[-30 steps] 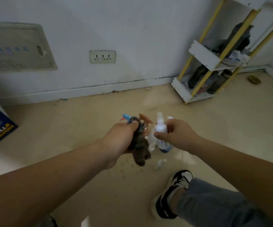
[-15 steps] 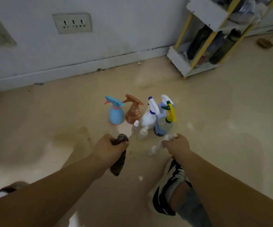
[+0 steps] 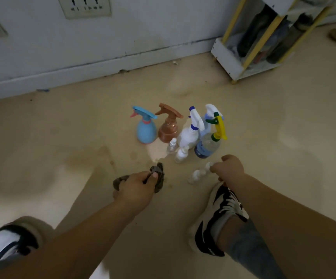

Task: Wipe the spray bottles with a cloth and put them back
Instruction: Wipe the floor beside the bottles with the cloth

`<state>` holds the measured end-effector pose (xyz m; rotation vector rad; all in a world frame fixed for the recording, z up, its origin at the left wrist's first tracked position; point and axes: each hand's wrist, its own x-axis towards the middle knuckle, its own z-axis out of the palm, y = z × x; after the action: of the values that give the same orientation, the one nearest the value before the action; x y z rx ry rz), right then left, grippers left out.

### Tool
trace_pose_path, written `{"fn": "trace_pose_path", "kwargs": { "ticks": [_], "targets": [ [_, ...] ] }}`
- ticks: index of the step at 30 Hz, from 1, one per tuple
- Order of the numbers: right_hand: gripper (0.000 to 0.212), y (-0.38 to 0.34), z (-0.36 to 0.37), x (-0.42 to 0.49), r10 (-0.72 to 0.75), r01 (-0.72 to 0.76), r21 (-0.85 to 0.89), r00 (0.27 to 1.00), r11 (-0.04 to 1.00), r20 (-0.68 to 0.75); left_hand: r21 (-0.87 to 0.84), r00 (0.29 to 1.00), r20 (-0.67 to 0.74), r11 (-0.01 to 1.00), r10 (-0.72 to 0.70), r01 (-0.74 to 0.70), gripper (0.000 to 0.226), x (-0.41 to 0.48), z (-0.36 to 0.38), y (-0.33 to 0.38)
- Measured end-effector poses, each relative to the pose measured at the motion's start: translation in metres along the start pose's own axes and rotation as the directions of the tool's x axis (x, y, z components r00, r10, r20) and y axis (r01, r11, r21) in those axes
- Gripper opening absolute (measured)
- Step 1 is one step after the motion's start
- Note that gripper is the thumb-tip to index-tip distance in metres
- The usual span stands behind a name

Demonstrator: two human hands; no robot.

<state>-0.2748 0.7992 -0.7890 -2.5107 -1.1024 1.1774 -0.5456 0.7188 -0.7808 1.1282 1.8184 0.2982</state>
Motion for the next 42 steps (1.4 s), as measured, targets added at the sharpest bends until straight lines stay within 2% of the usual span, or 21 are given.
{"fn": "trace_pose_path", "kwargs": {
  "ticks": [3, 5, 7, 9, 10, 13, 15, 17, 19, 22, 23, 25, 26, 28, 31, 35, 37, 39, 40, 41, 42],
  "targets": [
    [0.041, -0.017, -0.017, -0.035, -0.192, 0.164, -0.179, 0.969, 0.970, -0.153, 0.289, 0.998, -0.026, 0.956, 0.062, -0.051, 0.046, -0.007, -0.008, -0.002],
    [0.018, -0.037, -0.019, -0.065, -0.358, 0.307, -0.233, 0.908, 0.923, -0.219, 0.339, 0.994, -0.006, 0.935, 0.111, -0.103, 0.042, -0.013, -0.017, -0.002],
    [0.011, -0.059, -0.007, -0.093, -0.497, 0.469, -0.185, 0.855, 0.864, -0.150, 0.275, 0.988, 0.030, 0.949, 0.153, -0.155, 0.039, -0.016, -0.025, -0.006],
    [0.021, -0.076, 0.017, -0.112, -0.579, 0.577, -0.122, 0.815, 0.808, 0.022, 0.301, 0.986, -0.001, 0.940, 0.168, -0.160, 0.037, -0.018, -0.031, -0.013],
    [0.026, -0.080, 0.031, -0.118, -0.568, 0.583, -0.099, 0.811, 0.807, 0.140, 0.364, 0.987, -0.021, 0.920, 0.161, -0.142, 0.038, -0.021, -0.033, -0.014],
    [0.021, -0.080, 0.069, -0.124, -0.410, 0.488, -0.083, 0.804, 0.869, 0.431, 0.524, 0.986, -0.057, 0.845, 0.155, -0.102, 0.044, -0.025, -0.038, -0.017],
    [0.020, -0.074, 0.083, -0.119, -0.320, 0.389, -0.049, 0.818, 0.920, 0.479, 0.608, 0.975, -0.055, 0.782, 0.214, -0.137, 0.046, -0.022, -0.043, -0.021],
    [0.018, -0.069, 0.092, -0.107, -0.332, 0.367, -0.009, 0.852, 0.930, 0.405, 0.661, 0.934, -0.087, 0.722, 0.347, -0.206, 0.042, -0.014, -0.049, -0.020],
    [0.023, -0.068, 0.093, -0.092, -0.429, 0.437, 0.020, 0.872, 0.899, 0.236, 0.678, 0.873, -0.134, 0.686, 0.468, -0.264, 0.037, -0.006, -0.048, -0.012],
    [0.023, -0.068, 0.089, -0.073, -0.495, 0.489, 0.078, 0.862, 0.869, 0.113, 0.664, 0.835, -0.057, 0.645, 0.548, -0.378, 0.042, 0.001, -0.015, -0.001],
    [0.021, -0.067, 0.088, -0.069, -0.473, 0.461, 0.119, 0.876, 0.879, 0.098, 0.627, 0.857, 0.016, 0.662, 0.515, -0.409, 0.046, 0.005, 0.004, -0.003],
    [0.015, -0.059, 0.088, -0.059, -0.425, 0.415, 0.134, 0.903, 0.900, 0.060, 0.561, 0.911, 0.214, 0.719, 0.353, -0.411, 0.051, 0.014, 0.042, -0.015],
    [0.013, -0.054, 0.088, -0.054, -0.406, 0.401, 0.099, 0.913, 0.911, 0.043, 0.563, 0.906, 0.319, 0.713, 0.279, -0.418, 0.051, 0.020, 0.058, -0.023],
    [0.018, -0.047, 0.091, -0.049, -0.391, 0.389, 0.041, 0.919, 0.920, 0.059, 0.642, 0.874, 0.421, 0.601, 0.242, -0.476, 0.058, 0.035, 0.080, -0.035],
    [0.024, -0.044, 0.100, -0.040, -0.347, 0.336, 0.111, 0.933, 0.935, 0.099, 0.684, 0.812, 0.513, 0.440, 0.276, -0.582, 0.065, 0.052, 0.100, -0.050],
    [0.026, -0.050, 0.115, -0.030, -0.340, 0.331, 0.080, 0.929, 0.940, 0.148, 0.608, 0.712, 0.616, 0.373, 0.337, -0.701, 0.068, 0.068, 0.113, -0.087],
    [0.027, -0.056, 0.124, -0.025, -0.320, 0.313, 0.066, 0.933, 0.947, 0.166, 0.592, 0.666, 0.660, 0.305, 0.347, -0.746, 0.069, 0.080, 0.106, -0.097],
    [0.027, -0.059, 0.135, -0.020, -0.271, 0.261, 0.079, 0.950, 0.962, 0.155, 0.566, 0.604, 0.678, 0.227, 0.420, -0.793, 0.064, 0.101, 0.095, -0.098],
    [0.025, -0.060, 0.141, -0.018, -0.242, 0.230, 0.093, 0.958, 0.969, 0.153, 0.571, 0.590, 0.667, 0.196, 0.455, -0.797, 0.061, 0.112, 0.089, -0.098],
    [0.022, -0.060, 0.146, -0.017, -0.216, 0.200, 0.107, 0.964, 0.974, 0.157, 0.591, 0.605, 0.642, 0.198, 0.471, -0.782, 0.060, 0.123, 0.083, -0.098],
    [0.019, -0.059, 0.151, -0.018, -0.198, 0.181, 0.115, 0.967, 0.977, 0.163, 0.610, 0.642, 0.602, 0.245, 0.475, -0.754, 0.061, 0.132, 0.076, -0.096]
  ]
}}
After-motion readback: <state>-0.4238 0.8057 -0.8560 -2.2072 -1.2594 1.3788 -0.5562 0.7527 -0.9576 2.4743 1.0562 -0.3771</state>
